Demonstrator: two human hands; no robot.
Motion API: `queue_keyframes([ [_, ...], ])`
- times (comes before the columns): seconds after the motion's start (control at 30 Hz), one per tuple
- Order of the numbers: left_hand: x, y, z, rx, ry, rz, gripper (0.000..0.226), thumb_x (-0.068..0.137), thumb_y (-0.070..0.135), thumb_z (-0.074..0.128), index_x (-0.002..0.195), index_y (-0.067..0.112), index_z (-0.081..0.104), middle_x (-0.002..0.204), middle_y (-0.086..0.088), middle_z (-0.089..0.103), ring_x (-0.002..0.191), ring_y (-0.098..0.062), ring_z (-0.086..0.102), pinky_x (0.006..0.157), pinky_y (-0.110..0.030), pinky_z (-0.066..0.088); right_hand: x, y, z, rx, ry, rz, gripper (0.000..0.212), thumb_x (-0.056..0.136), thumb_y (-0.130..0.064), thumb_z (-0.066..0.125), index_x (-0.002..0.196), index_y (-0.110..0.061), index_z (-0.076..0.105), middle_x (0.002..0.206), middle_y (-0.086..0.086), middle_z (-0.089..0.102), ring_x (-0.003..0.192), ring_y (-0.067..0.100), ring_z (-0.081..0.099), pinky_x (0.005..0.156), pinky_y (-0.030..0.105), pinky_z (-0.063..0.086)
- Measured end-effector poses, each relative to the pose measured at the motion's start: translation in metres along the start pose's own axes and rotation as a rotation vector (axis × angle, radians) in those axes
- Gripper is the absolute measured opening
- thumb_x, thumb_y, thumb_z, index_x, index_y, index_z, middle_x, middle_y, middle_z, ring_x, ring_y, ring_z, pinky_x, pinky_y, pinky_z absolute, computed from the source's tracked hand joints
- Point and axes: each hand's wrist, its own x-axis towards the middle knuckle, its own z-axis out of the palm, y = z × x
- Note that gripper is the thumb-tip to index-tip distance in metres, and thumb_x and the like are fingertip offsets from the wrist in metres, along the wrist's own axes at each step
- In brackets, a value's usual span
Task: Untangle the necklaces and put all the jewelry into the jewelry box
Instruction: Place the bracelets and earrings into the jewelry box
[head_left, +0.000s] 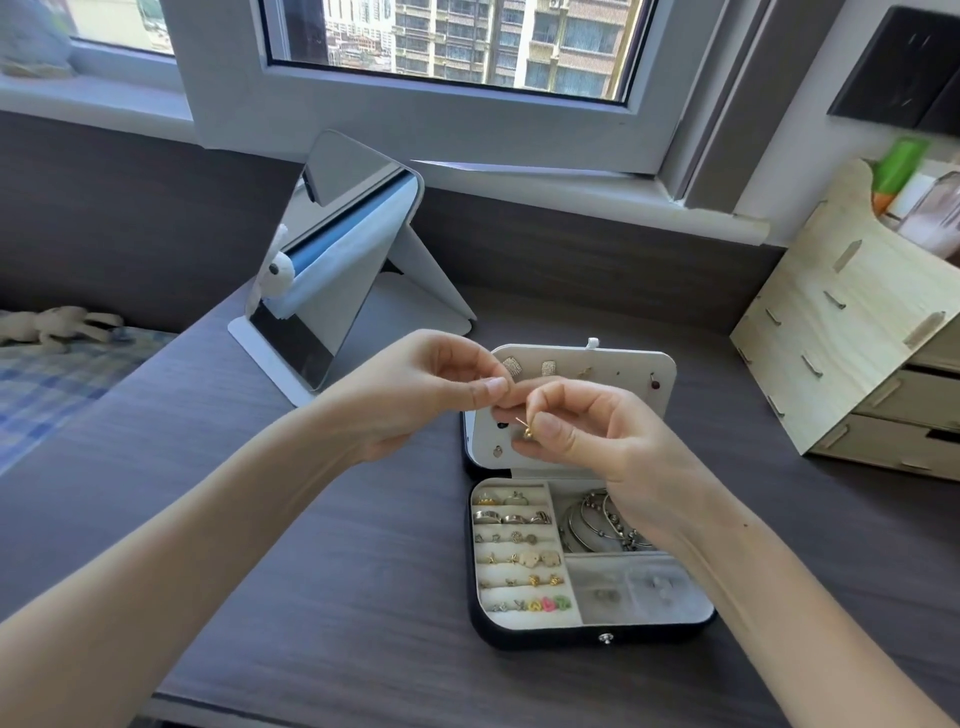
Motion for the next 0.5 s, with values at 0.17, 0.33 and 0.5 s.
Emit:
queue_keyframes([
  [0.17,0.000,-0.001,0.003,-0.019,0.086,-0.025,0.006,0.080,0.013,0.068,0.081,0.007,0.070,0.084,-0.005,0.071,0.087,-0.012,0.065,0.088,-0.026,0.048,-0.005,0.002,-0.001,-0.136,0.269,-0.120,0.003,0.076,-0.021,0.069,0.078,-0.018,0.069,0.078,-0.006,0.067,0.076,0.009,0.063,0.061,0.023,0.051],
  [0.33,-0.001,-0.004,0.003,-0.120,0.132,-0.062,0.015,0.071,0.022,0.070,0.078,0.009,0.071,0.085,-0.005,0.072,0.086,-0.010,0.064,0.090,-0.025,0.046,-0.001,0.015,0.000,-0.444,0.466,-0.218,0.011,0.082,-0.012,0.070,0.079,-0.023,0.070,0.075,-0.013,0.065,0.072,0.000,0.058,0.066,0.012,0.044],
  [0.5,-0.005,-0.002,0.000,-0.192,0.069,-0.082,0.016,0.066,0.026,0.069,0.074,0.013,0.074,0.091,-0.009,0.073,0.089,-0.012,0.066,0.083,-0.024,0.049,0.005,0.022,0.002,-0.475,0.515,-0.210,0.013,0.081,-0.014,0.072,0.079,-0.027,0.072,0.077,-0.011,0.067,0.075,0.004,0.062,0.069,0.021,0.050],
])
